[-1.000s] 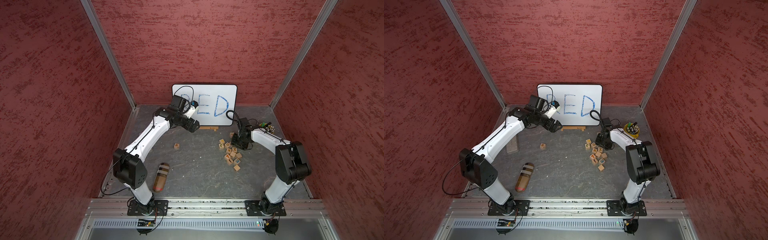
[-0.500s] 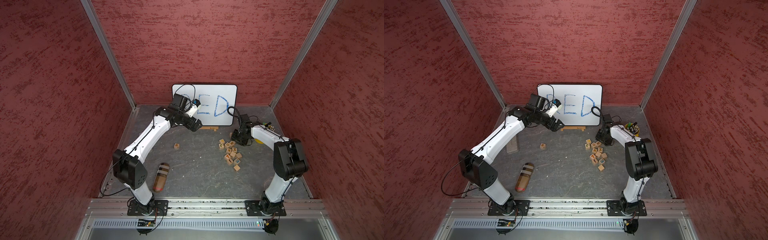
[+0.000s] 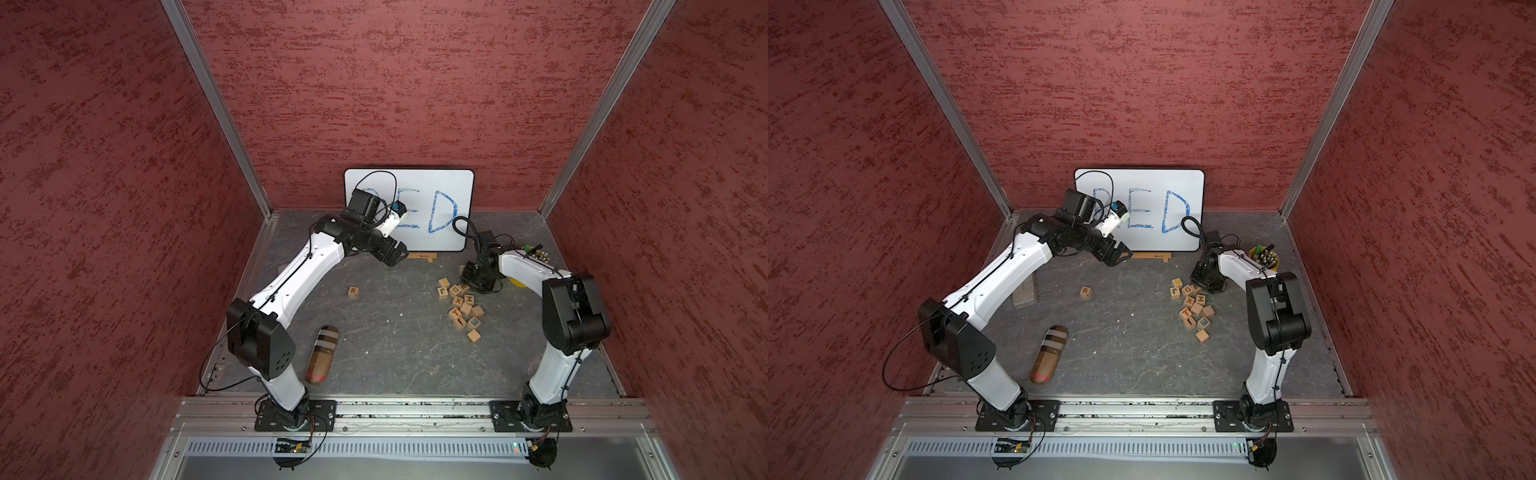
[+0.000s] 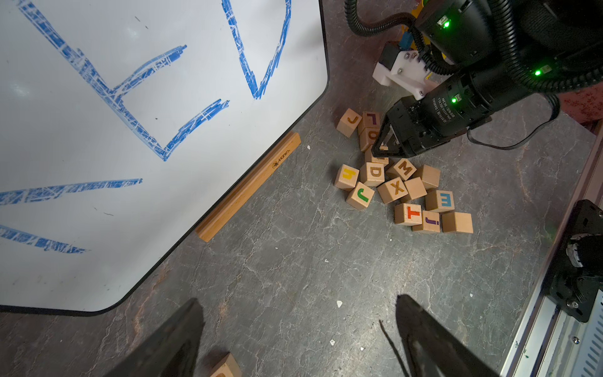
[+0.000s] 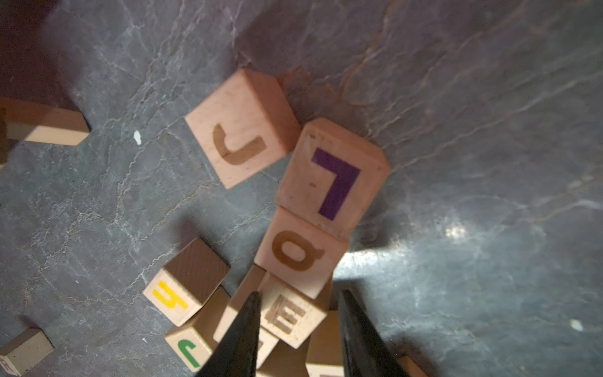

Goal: Assemble the uppercase word "red" with letter blocks
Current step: Pick up the letter block from the center of the board.

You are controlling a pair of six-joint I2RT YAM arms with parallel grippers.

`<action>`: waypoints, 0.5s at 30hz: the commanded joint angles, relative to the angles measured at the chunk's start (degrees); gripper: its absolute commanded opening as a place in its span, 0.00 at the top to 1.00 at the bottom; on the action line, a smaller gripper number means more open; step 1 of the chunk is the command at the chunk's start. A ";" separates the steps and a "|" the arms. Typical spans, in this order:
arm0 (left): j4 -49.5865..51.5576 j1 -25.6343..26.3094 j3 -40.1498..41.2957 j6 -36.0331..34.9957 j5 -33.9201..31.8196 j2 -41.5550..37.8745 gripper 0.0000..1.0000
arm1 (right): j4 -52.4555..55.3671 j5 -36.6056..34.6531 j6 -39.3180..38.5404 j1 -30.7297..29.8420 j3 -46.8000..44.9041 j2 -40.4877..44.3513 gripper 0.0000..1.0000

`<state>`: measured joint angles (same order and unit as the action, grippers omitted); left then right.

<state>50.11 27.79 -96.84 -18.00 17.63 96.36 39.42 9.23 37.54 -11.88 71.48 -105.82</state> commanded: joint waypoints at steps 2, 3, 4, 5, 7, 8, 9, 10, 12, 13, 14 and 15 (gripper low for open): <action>0.08 0.51 -0.46 -1.07 -0.36 -1.48 0.07 | 0.48 0.00 0.79 0.18 2.17 -1.47 0.59; -0.03 0.52 -0.39 -1.09 -0.47 -1.44 0.07 | 0.55 -0.32 0.73 0.17 2.24 -1.57 0.60; 0.02 0.60 -0.37 -1.13 -0.49 -1.43 0.07 | 0.78 -0.53 0.74 0.19 2.26 -1.68 0.60; -0.01 0.60 -0.37 -1.20 -0.57 -1.43 0.07 | 0.75 -0.46 0.71 0.18 2.26 -1.77 0.60; -0.01 0.60 -0.33 -1.33 -0.71 -1.43 0.07 | 0.96 0.07 0.65 0.19 2.75 -2.12 0.60; -0.10 0.60 -0.28 -1.42 -0.79 -1.43 0.07 | 1.22 0.02 0.68 0.19 3.23 -2.35 0.60; -0.17 0.60 -0.28 -1.41 -0.75 -1.43 0.07 | 1.43 -0.07 0.67 0.19 3.69 -2.53 0.60; -0.23 0.60 -0.28 -1.42 -0.71 -1.35 0.06 | 1.57 -0.03 0.59 0.12 4.03 -2.68 0.60; -0.29 0.60 -0.28 -1.42 -0.73 -1.34 0.06 | 2.18 -0.12 0.36 -0.03 4.58 -3.06 0.59; -0.27 0.65 -0.28 -1.35 -0.74 -1.35 0.07 | 2.38 -0.24 0.25 -0.13 4.62 -3.22 0.58; -0.27 0.69 -0.28 -1.37 -0.67 -1.35 0.06 | 2.59 -0.35 0.18 -0.17 4.53 -3.33 0.58; -0.28 0.69 -0.22 -1.42 -0.67 -1.35 0.06 | 2.76 -0.36 0.10 -0.32 4.46 -3.43 0.58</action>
<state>50.09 28.05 -96.84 -18.57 17.45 96.36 40.49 9.21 37.47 -11.92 74.74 -108.47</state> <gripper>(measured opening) 0.935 0.423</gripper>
